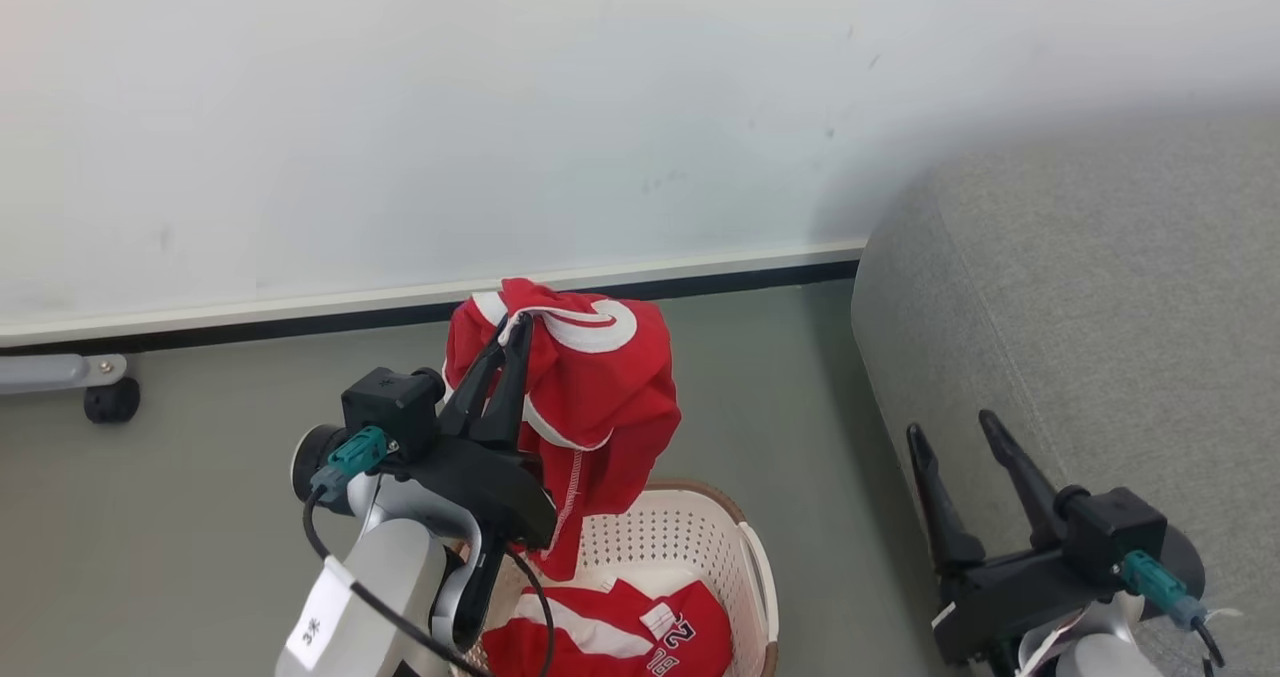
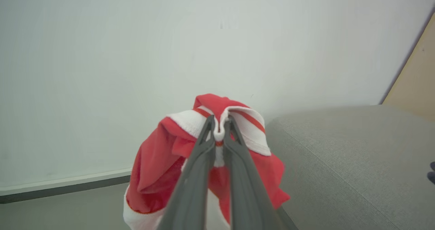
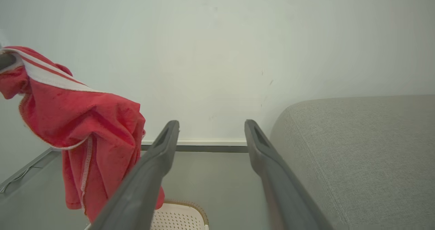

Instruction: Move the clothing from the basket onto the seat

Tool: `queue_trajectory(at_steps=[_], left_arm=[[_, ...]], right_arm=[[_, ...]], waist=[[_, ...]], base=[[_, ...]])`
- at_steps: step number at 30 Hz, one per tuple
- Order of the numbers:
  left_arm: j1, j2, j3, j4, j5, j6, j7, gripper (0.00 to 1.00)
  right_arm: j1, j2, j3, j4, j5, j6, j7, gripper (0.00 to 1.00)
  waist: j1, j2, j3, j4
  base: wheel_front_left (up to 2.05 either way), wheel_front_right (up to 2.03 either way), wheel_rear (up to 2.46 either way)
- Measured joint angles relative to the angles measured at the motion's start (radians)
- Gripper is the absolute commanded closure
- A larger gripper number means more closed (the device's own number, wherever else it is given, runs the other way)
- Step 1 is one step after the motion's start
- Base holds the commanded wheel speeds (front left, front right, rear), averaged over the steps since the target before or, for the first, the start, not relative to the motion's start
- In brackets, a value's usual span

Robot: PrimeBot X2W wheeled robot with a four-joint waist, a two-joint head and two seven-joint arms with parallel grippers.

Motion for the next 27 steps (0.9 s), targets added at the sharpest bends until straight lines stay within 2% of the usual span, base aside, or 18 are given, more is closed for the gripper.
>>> queue_trajectory(at_steps=[12, 21, 27], left_arm=[[0.066, 0.007, -0.011, -0.226, 0.04, 0.018, 0.0, 1.0], [0.082, 0.023, -0.017, -0.288, 0.05, 0.036, 0.0, 1.0], [0.098, 0.027, -0.024, -0.316, 0.056, 0.044, 0.002, 1.0]], right_arm=[[0.049, 0.014, 0.039, -0.032, 0.009, 0.0, 0.036, 0.0], [0.049, 0.027, 0.056, -0.04, 0.016, 0.002, 0.06, 0.0], [0.043, 0.037, 0.077, -0.051, 0.016, 0.019, 0.07, 0.0]], waist=[[0.0001, 0.0, -0.029, -0.001], [0.0001, 0.0, -0.032, -0.005], [0.0, -0.0001, -0.032, -0.005]], base=[[0.0, 0.0, 0.0], [0.0, 0.0, 0.0], [0.0, 0.0, 0.0]])
